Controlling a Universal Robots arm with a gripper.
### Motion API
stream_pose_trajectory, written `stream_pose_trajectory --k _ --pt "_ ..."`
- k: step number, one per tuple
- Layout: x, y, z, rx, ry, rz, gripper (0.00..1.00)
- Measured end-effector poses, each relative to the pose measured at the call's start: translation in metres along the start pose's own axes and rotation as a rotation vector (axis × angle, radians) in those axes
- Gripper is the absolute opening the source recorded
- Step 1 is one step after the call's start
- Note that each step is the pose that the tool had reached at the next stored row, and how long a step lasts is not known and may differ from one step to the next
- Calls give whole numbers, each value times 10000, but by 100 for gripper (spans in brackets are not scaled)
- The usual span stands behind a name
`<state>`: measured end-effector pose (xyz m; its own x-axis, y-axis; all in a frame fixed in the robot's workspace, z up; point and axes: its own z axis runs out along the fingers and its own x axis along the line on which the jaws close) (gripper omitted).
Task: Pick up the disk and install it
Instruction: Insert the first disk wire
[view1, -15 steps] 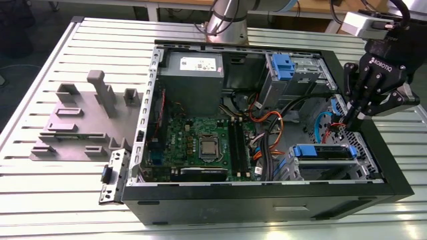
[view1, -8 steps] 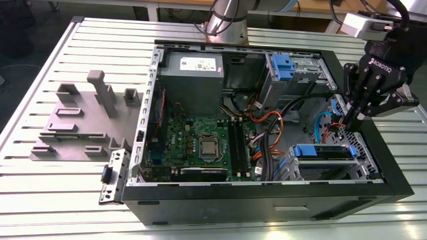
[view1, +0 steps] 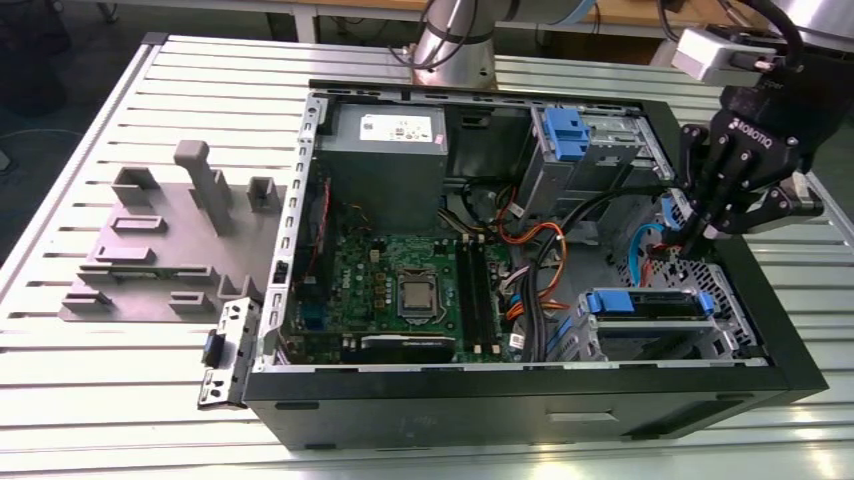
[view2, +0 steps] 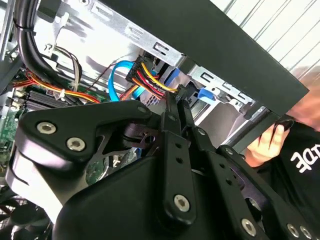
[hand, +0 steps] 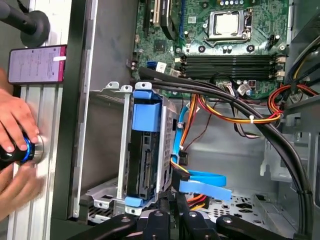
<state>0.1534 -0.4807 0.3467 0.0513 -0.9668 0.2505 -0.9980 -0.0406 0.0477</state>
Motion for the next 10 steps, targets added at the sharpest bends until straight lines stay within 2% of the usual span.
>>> stream_pose_trajectory --k 3,5,7,10 --pt "-1 36 4 217 -23 51 17" --pt "5 47 10 350 -70 79 17" --pt "14 56 18 425 -193 92 17" --pt "27 74 30 485 -434 98 17"
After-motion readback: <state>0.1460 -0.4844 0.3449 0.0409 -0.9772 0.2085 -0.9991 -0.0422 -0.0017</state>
